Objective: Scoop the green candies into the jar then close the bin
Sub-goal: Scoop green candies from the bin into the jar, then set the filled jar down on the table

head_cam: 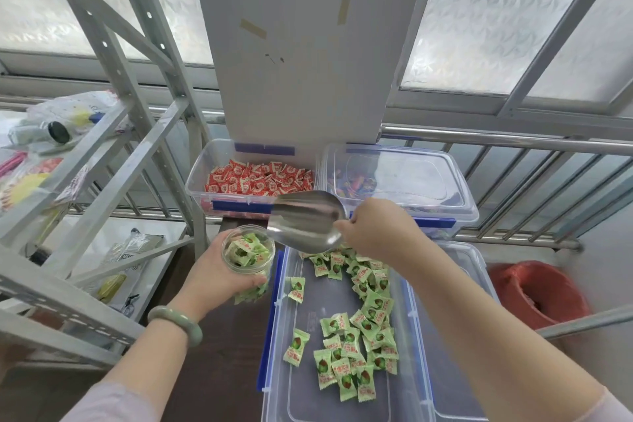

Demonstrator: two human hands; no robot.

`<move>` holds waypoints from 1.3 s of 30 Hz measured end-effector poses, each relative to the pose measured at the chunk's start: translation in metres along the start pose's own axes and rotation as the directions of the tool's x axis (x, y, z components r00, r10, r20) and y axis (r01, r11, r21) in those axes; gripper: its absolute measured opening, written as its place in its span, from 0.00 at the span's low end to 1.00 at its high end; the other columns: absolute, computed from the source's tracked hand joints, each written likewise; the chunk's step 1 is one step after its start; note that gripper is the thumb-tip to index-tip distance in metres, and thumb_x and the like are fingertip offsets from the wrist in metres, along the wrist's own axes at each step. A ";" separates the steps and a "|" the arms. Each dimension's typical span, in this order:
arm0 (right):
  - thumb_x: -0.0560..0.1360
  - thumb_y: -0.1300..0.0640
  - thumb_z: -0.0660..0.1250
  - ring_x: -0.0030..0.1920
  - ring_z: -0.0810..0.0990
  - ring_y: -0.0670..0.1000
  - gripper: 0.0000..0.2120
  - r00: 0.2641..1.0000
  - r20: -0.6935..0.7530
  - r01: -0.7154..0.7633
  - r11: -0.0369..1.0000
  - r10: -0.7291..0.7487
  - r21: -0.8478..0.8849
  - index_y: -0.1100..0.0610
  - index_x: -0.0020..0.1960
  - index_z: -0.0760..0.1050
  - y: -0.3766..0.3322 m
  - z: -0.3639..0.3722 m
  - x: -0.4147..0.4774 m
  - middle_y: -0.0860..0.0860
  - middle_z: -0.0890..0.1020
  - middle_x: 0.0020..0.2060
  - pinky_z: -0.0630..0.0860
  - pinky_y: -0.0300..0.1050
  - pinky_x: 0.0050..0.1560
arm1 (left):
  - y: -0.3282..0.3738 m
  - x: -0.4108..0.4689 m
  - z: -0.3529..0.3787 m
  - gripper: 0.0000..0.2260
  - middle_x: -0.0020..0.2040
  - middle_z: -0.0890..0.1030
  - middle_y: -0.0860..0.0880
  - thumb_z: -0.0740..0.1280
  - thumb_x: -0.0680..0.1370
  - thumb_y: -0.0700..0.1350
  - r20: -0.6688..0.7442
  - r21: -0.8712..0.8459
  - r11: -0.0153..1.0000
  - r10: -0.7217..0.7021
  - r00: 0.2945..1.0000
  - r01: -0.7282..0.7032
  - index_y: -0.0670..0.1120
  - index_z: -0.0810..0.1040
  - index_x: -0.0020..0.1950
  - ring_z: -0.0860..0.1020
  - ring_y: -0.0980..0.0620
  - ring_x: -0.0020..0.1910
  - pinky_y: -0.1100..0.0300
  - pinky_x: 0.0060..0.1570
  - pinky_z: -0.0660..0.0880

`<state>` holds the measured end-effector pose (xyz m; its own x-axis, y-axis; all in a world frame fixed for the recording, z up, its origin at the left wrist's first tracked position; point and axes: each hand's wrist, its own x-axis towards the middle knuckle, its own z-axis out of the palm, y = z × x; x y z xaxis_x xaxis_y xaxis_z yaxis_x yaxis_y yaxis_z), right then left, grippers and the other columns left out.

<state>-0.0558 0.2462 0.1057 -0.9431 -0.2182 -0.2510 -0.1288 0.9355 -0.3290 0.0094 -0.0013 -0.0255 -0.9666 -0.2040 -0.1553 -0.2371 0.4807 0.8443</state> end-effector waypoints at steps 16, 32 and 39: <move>0.79 0.50 0.61 0.29 0.71 0.51 0.16 0.714 0.461 -0.682 0.372 0.527 0.630 0.63 0.45 0.74 0.074 0.188 -0.010 0.54 0.74 0.31 0.69 0.44 0.32 | -0.077 0.023 0.017 0.47 0.57 0.81 0.53 0.82 0.49 0.61 -0.110 -0.057 0.988 -0.152 0.982 0.146 0.56 0.70 0.65 0.80 0.54 0.57 0.47 0.60 0.76; 0.77 0.48 0.64 0.25 0.64 0.48 0.22 0.805 0.244 -0.593 0.742 0.541 0.313 0.56 0.28 0.62 0.064 0.185 -0.017 0.49 0.67 0.25 0.59 0.41 0.23 | -0.050 0.005 0.001 0.52 0.67 0.74 0.48 0.84 0.54 0.52 -0.137 -0.122 0.966 -0.243 0.960 0.227 0.55 0.60 0.72 0.73 0.48 0.65 0.46 0.67 0.68; 0.76 0.52 0.64 0.58 0.76 0.55 0.21 0.878 -0.022 -0.434 0.814 0.478 0.385 0.58 0.66 0.70 0.052 0.158 -0.027 0.54 0.78 0.58 0.75 0.47 0.53 | -0.025 -0.010 -0.006 0.42 0.76 0.54 0.43 0.73 0.70 0.55 -0.313 -0.080 0.986 -0.162 0.936 0.144 0.53 0.51 0.76 0.61 0.41 0.73 0.43 0.70 0.61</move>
<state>0.0118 0.2565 -0.0483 -0.8964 0.2622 -0.3574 0.4225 0.7494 -0.5098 0.0258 -0.0161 -0.0416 -0.8355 -0.5360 -0.1215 -0.3654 0.3766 0.8513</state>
